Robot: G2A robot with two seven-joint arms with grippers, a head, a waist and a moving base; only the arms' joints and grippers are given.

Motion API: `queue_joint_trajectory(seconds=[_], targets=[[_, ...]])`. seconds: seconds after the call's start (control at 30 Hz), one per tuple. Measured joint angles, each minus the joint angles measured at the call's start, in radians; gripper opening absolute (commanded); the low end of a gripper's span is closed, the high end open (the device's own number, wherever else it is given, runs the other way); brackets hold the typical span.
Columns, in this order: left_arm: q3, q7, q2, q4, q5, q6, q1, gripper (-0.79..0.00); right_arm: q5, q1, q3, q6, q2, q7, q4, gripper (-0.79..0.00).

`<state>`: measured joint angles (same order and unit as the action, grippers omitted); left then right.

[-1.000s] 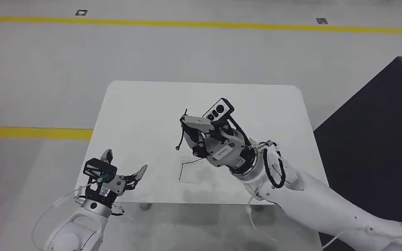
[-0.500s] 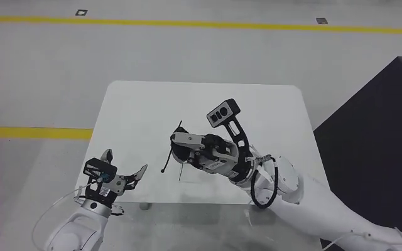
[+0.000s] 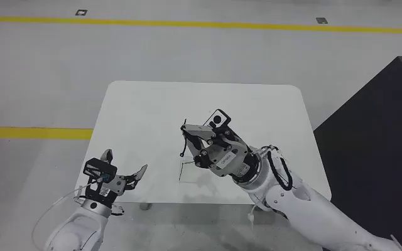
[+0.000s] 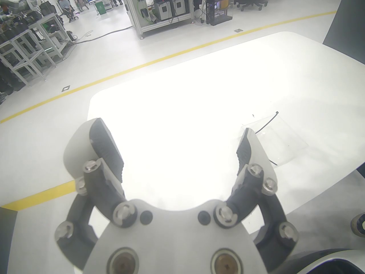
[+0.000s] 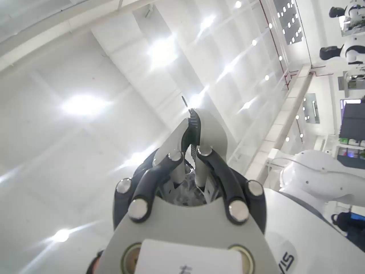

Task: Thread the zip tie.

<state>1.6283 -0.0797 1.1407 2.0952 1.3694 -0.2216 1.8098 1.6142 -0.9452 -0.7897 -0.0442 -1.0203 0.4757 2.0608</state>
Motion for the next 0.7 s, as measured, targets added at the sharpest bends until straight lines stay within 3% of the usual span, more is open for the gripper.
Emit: queue_joint_trajectory(seconds=[0.37, 0.53, 0.7], targets=[[0.000, 0.000, 0.000, 0.000, 0.000, 0.000, 0.000, 0.000, -0.022, -0.028, -0.054, 0.097, -0.016, -0.002, 0.006, -0.785], [0.000, 0.000, 0.000, 0.000, 0.000, 0.000, 0.000, 0.000, -0.270, -0.013, -0.064, 0.025, -0.025, -0.015, -0.008, -0.785], [0.000, 0.000, 0.000, 0.000, 0.000, 0.000, 0.000, 0.000, -0.377, -0.018, -0.053, 0.018, -0.037, -0.024, -0.006, -0.785]])
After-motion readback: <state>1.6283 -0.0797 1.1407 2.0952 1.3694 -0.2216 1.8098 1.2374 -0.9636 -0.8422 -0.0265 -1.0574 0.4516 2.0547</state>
